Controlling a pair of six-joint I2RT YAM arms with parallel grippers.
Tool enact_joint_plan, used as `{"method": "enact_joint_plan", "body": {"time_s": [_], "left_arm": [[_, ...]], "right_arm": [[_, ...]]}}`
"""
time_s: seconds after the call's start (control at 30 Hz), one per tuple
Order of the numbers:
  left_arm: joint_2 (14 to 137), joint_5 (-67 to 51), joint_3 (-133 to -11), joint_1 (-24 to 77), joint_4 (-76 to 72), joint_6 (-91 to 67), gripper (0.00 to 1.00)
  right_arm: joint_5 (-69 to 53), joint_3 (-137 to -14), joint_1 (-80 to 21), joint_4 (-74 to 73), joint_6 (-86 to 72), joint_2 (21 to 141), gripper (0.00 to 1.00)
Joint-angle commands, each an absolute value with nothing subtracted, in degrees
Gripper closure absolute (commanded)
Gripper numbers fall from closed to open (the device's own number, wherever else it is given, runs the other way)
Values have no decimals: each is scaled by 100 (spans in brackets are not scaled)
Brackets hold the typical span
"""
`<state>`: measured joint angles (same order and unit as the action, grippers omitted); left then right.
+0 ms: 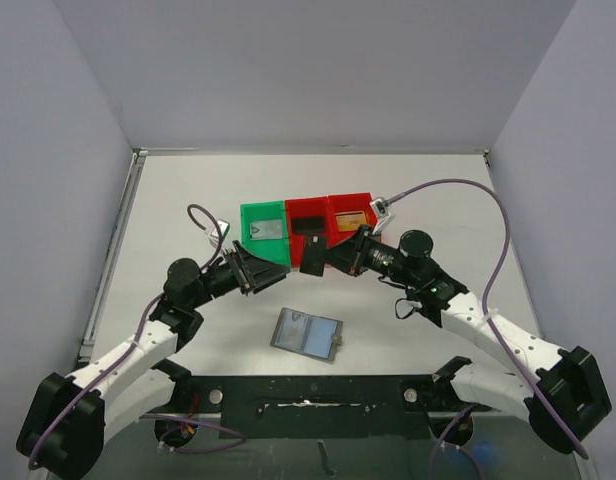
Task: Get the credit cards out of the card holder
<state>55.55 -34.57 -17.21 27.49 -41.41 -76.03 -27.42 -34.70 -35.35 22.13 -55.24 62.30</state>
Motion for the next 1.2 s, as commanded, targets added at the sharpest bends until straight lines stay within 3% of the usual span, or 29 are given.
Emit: {"method": "enact_joint_plan", "body": {"time_s": [0.0,0.2,0.4,0.53,0.7,1.17], "left_arm": [[4945,-3083,-2454,2443,-1954,-6289,33],[4647,-1473,-3808,2207,1523,-4269,31],[4841,329,-4960,2190,2923,-3113,28],[5132,1064,-5167,1993,3274,-2807,26],[5034,1153,-4942,1456,2948,-2941,26],[4118,1738,-4129,1448,2388,-2435,25]], "right_arm": [[-1571,-4111,-3472,865,-3717,5652,100],[-309,-3971,-3631,1004,-1355,5121,100],[122,-4460,-3866,221,1007,5618,100],[445,-4794,-3882,204,1513,6200,100],[141,-5246,-3859,224,1970,6995,100],[-292,-6961,-3831,-81,3035,9539,100]]}}
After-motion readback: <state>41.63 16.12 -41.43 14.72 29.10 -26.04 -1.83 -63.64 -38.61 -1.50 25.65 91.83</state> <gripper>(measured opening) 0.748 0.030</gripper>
